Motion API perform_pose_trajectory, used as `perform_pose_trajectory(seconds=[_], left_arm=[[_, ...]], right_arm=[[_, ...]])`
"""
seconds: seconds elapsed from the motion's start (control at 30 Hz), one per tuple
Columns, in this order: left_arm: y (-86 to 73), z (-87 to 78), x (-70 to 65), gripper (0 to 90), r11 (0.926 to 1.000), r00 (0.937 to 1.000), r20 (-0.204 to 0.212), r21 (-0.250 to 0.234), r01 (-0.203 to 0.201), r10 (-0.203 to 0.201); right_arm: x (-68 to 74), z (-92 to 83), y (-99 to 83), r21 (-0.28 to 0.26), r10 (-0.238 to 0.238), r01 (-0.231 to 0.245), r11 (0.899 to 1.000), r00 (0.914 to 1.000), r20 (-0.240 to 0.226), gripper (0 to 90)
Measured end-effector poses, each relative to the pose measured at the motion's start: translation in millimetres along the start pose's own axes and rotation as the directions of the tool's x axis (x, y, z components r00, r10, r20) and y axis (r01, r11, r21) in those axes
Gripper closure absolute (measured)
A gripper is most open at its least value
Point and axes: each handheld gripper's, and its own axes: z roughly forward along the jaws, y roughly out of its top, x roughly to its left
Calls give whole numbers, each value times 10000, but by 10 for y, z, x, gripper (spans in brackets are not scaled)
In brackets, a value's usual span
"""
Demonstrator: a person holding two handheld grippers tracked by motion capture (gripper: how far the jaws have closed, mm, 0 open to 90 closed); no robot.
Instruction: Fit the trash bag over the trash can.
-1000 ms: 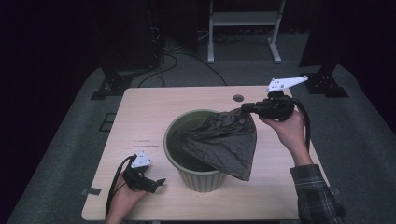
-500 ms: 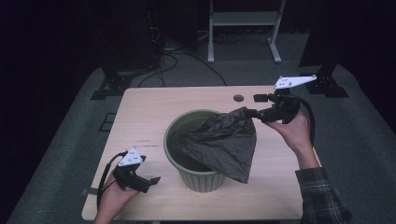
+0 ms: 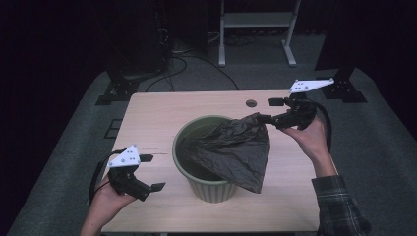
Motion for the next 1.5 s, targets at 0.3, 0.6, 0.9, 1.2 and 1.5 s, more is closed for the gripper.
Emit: perform_pose_trajectory(seconds=[0.3, 0.6, 0.9, 1.2, 1.5], left_arm=[[396, -97, -12, 45, 9964, 9964, 485, -516, -677, 702], [805, -80, -142, 54, 9865, 9848, 928, -869, -1386, 1466], [1081, 78, -278, 92, 9746, 9623, 1657, -972, -2017, 2157], [1306, 315, -448, 118, 9587, 9323, 2239, -796, -2730, 2840], [1414, 564, -607, 178, 9485, 9042, 2889, -583, -3114, 3146]], right_arm=[[-5, -10, 2, -10, 14, -14, 10000, 10000, -60, 126], [-10, -2, -2, 49, 88, -88, 9999, 9998, -161, 127], [-4, 25, -2, 148, 89, -87, 9999, 9998, -155, 127], [-9, 30, -18, 190, 172, -169, 9997, 9997, -163, 128], [0, 21, -32, 223, 170, -167, 9996, 9997, -153, 128]])
